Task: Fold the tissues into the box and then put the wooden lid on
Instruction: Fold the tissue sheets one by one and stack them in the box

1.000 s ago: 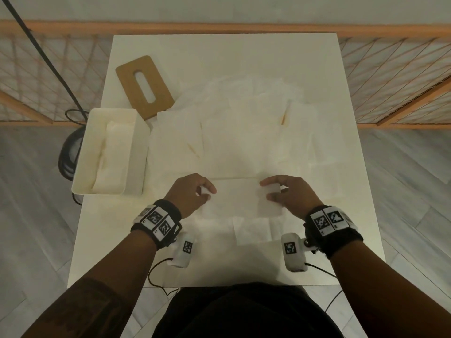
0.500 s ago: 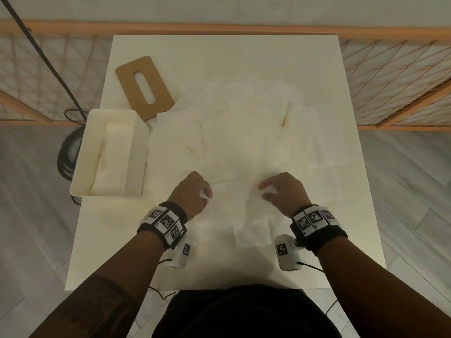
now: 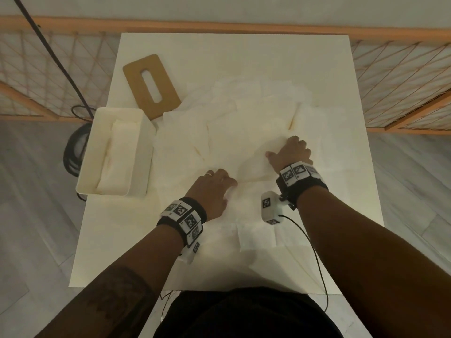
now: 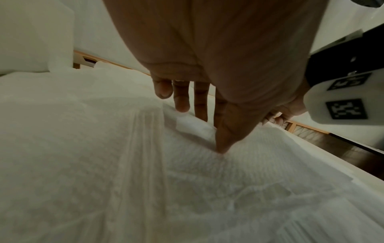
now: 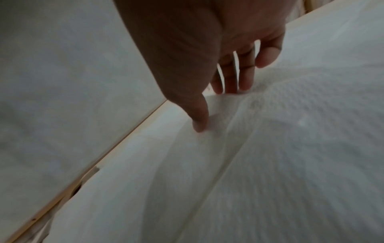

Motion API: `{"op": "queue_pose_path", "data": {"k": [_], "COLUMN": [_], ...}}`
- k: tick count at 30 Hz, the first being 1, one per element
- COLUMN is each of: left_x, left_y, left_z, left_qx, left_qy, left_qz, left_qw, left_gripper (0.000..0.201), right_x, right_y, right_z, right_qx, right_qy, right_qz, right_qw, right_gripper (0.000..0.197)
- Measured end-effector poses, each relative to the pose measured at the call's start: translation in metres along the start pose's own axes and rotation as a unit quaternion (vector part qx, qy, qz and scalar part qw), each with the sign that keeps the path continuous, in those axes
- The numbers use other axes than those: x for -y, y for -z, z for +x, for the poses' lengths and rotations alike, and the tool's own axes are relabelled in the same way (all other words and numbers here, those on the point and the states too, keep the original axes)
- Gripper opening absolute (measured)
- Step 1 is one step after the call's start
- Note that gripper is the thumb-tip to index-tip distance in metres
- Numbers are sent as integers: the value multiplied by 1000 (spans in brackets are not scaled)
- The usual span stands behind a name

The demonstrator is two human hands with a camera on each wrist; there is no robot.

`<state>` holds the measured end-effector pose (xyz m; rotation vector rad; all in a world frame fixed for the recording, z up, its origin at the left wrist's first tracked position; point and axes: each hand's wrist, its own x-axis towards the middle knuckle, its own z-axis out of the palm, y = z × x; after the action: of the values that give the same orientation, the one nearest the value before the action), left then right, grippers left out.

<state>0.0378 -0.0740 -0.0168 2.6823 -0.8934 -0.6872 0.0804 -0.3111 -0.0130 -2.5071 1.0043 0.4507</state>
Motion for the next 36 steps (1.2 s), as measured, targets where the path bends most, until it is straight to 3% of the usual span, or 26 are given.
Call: {"op": "queue_pose_path", "data": {"k": [5,9,12,15,17,20,22,24,25,27,29,31,33,36], "left_x": [0,-1,2,6,11,16,14,6,0,-7,-8,-5,1,11], "left_y": [-3,-3,2,16,33,69,89,103,106,101,91,80,71,62], "left_z": [2,4,7,10,13,18,20,20,17,11,5,5,7,8], "left_qx": [-3,-4,6,-12,-92,-162,-105,-17,8,39,42,11,-43,-91], "left_qy": [0,-2,3,46,102,172,181,184,188,179,146,133,154,174], "left_qz": [-5,-4,-27,-128,-261,-468,-568,-614,-630,-697,-743,-744,-738,-729], "left_qw": [1000,1000,1000,991,955,851,796,768,754,693,652,655,656,655], "left_gripper": [56,56,53,49,61,98,109,96,78,46,34,28,20,23], "right_x": [-10,-8,-6,-6,-6,-4,-1,1,2,1,-1,-6,-15,-30], "right_y": [19,29,40,54,63,75,82,87,90,91,90,87,84,76], "right_z": [15,3,-15,-33,-38,-41,-44,-46,-47,-46,-44,-41,-40,-39], "right_qx": [48,22,29,73,132,255,320,356,366,376,374,369,398,419], "right_qy": [20,90,158,203,225,235,240,241,238,233,208,170,117,69], "right_qz": [89,137,264,410,470,540,564,571,571,562,543,518,495,476], "right_qw": [995,986,951,886,843,767,723,699,695,698,723,753,764,770], "right_gripper": [49,28,23,19,18,23,27,29,31,31,29,36,50,36]}}
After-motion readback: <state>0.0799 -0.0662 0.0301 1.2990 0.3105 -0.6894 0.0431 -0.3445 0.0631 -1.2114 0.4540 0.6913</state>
